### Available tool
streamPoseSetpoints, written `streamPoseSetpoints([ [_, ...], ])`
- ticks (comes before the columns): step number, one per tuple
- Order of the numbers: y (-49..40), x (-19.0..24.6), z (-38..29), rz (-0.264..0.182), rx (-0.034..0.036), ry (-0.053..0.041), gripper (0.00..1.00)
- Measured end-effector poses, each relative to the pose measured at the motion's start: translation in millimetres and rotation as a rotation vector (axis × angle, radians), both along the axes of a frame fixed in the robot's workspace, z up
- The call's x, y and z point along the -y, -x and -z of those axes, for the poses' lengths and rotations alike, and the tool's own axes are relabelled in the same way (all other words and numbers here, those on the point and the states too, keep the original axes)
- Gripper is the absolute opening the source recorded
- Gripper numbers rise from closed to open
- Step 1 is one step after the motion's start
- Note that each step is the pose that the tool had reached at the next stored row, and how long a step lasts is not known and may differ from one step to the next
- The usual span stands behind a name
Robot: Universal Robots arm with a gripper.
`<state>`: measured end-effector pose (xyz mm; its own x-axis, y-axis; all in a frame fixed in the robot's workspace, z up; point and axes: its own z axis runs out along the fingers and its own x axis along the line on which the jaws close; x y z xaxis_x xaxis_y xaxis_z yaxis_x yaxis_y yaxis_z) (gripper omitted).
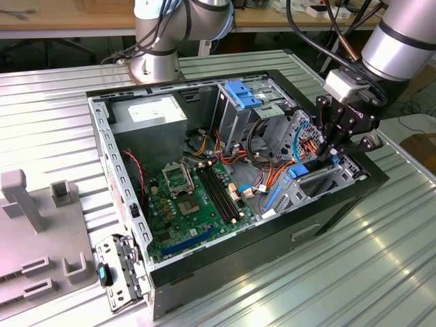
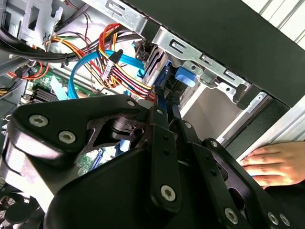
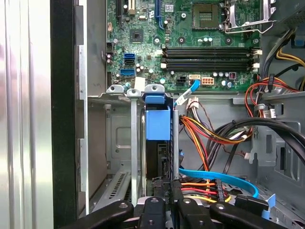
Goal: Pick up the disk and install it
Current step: 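Insert the first disk wire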
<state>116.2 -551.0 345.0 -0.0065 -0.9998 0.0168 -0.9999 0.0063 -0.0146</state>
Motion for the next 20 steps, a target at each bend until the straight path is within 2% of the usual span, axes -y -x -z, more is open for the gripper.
streamPoseSetpoints([
  [14, 0.0, 0.0, 5.0, 0.000, 0.0000, -0.0006, 0.18],
  [15, 0.0, 0.0, 2.1, 0.000, 0.0000, -0.0003, 0.24],
  [18, 0.0, 0.0, -7.9, 0.000, 0.0000, -0.0004, 0.24],
  [20, 0.0, 0.0, -8.3, 0.000, 0.0000, -0.0002, 0.11],
])
